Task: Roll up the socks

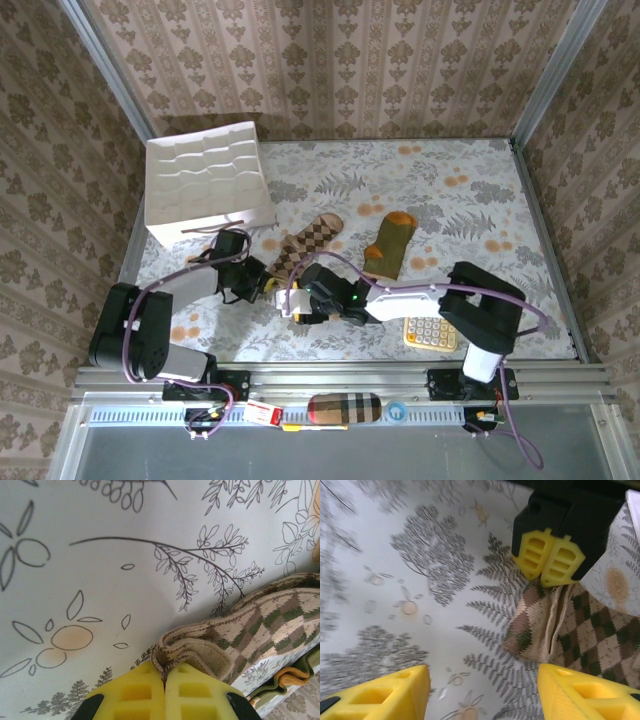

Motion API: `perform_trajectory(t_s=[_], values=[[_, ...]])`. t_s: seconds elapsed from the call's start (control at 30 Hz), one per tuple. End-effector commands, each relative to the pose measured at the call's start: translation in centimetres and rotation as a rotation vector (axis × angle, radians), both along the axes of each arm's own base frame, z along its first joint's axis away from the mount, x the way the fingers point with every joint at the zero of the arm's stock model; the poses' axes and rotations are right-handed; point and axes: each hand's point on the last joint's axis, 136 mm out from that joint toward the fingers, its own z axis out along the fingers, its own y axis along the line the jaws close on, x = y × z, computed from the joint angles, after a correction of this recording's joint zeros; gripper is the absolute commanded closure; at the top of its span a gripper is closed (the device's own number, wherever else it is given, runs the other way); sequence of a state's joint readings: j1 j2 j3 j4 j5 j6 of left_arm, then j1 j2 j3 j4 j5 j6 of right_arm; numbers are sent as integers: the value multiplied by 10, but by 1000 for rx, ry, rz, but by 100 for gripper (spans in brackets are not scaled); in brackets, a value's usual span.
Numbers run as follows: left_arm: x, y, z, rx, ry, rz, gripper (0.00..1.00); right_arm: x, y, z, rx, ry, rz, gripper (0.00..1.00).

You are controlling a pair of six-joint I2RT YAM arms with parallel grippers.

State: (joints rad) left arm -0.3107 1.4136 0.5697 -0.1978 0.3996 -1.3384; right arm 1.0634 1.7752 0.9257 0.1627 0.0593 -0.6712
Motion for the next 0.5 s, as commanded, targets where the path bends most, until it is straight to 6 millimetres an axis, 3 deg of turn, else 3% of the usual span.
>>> perform_trajectory(t_s=[0.0, 0.2, 0.47], values=[[-20, 13, -16, 59, 109, -15, 100, 35, 14, 8, -46, -199, -26, 43], [-17, 13, -14, 47, 110, -24, 100, 51, 32, -1, -51, -191, -61, 51], [-15, 12, -10, 28, 100, -42, 100, 54, 17, -40, -110, -79, -163, 75]])
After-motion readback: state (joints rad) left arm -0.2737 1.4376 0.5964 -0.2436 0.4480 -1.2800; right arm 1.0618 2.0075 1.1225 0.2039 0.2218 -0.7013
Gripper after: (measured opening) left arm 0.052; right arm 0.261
